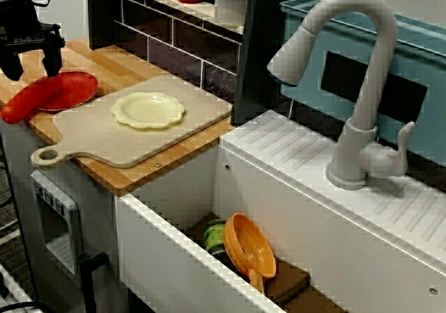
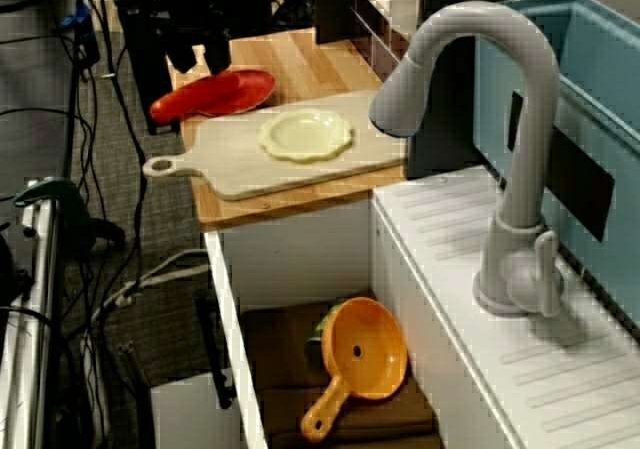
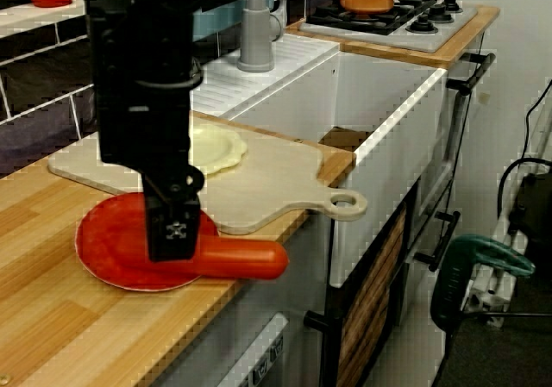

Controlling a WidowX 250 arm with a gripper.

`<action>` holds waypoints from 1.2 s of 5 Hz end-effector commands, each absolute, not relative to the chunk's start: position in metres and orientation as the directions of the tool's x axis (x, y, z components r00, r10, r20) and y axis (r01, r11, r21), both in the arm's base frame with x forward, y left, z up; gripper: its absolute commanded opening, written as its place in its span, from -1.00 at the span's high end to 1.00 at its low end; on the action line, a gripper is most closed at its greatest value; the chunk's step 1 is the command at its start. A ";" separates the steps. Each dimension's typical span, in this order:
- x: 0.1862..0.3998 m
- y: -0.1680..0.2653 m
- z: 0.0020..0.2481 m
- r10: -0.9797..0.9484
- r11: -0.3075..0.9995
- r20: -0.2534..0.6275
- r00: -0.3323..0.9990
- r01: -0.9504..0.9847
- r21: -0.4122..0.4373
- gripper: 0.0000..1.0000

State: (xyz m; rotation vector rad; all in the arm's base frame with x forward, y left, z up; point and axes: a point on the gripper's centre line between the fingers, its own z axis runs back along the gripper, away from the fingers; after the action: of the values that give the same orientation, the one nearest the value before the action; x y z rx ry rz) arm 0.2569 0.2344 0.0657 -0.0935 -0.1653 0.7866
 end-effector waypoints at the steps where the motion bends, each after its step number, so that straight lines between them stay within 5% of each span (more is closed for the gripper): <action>1: 0.260 0.235 0.065 0.691 0.723 0.152 0.707 -0.678 -0.130 -1.00; 5: 0.265 0.235 0.041 0.708 0.705 0.170 0.685 -0.700 -0.117 -1.00; 6: 0.270 0.234 0.037 0.722 0.691 0.167 0.671 -0.713 -0.119 1.00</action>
State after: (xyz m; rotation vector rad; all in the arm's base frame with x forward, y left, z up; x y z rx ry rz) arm 0.2643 0.2322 0.0293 -0.0572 -0.1791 0.8255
